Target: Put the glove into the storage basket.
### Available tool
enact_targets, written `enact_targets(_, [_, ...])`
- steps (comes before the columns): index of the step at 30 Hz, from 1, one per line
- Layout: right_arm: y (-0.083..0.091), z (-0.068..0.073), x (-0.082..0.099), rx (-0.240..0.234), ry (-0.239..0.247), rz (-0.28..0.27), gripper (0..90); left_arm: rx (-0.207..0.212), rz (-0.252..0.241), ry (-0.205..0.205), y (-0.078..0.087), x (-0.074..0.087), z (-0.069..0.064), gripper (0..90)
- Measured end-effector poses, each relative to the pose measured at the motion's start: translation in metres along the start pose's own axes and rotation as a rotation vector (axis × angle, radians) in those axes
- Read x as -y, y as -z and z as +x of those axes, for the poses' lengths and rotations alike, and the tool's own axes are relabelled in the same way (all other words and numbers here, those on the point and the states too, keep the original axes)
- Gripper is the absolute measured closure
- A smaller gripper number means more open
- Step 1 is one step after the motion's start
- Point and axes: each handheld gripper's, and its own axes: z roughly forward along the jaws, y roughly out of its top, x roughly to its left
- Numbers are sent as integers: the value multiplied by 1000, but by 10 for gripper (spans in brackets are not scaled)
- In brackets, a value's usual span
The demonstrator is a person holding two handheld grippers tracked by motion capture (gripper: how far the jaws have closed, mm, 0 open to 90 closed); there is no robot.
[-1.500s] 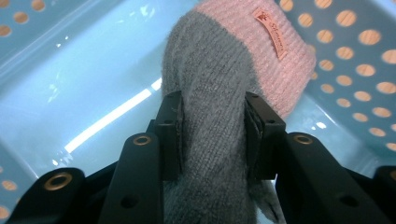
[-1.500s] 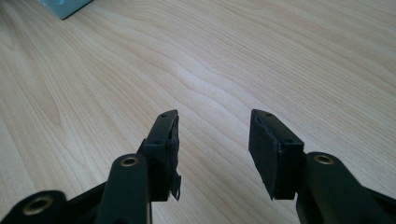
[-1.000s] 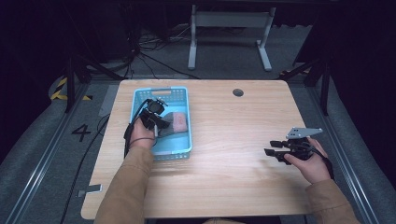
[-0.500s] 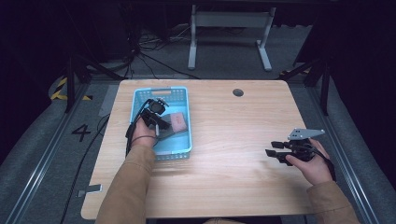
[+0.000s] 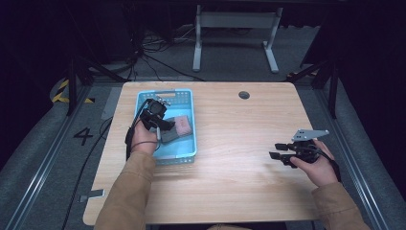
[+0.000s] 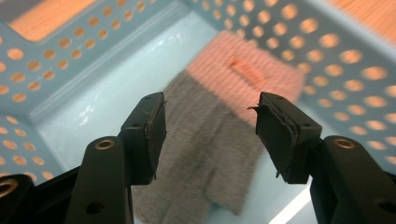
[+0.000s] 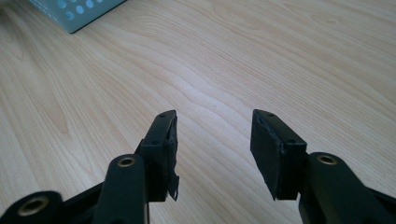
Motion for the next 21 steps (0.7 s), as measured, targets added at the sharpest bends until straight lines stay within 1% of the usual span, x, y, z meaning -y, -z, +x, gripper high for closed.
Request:
enact_targets(1, [-2,0,-1,-3,5,0,519,0,0,0,0,0,0,436])
enact_targets(2, [-3,0,-2,-7,5,1,519,5,-21,-10,8,0,-6,444])
enact_targets(3, [-4,0,-3,-8,7,0,519,10,-39,-11,12,0,-9,450])
enact_targets(4, [-5,0,-4,-12,10,0,519,10,-51,-26,17,0,-13,454])
enact_targets(6, [-7,0,-6,-16,14,3,519,29,-73,-43,27,1,-22,456])
enact_targets(8, [-9,0,-9,-21,19,1,519,45,-88,-50,36,2,-30,464])
enact_targets(9, [-10,0,-10,-22,21,1,519,45,-88,-50,36,2,-30,464])
enact_targets(10, [-10,0,-11,-23,24,2,519,71,-110,-65,48,4,-40,463])
enact_targets(11, [-11,1,-12,-25,24,4,519,83,-123,-75,53,5,-45,463])
enact_targets(12, [-12,1,-12,-27,26,5,519,90,-131,-83,57,6,-49,463])
enact_targets(13, [-13,1,-12,-29,28,8,519,90,-131,-83,57,6,-49,462])
enact_targets(14, [-13,1,-12,-31,28,12,519,107,-141,-109,66,8,-60,462])
enact_targets(15, [-14,2,-12,-32,27,15,519,118,-149,-126,71,9,-67,462])
enact_targets(17, [-14,2,-13,-34,30,15,519,135,-164,-142,76,11,-76,457])
enact_targets(19, [-14,2,-13,-39,27,15,518,153,-171,-167,82,14,-84,450])
enact_targets(20, [-13,2,-12,-37,24,17,518,167,-174,-172,84,15,-88,450])
enact_targets(21, [-13,2,-12,-37,24,16,518,167,-174,-172,84,15,-88,447])
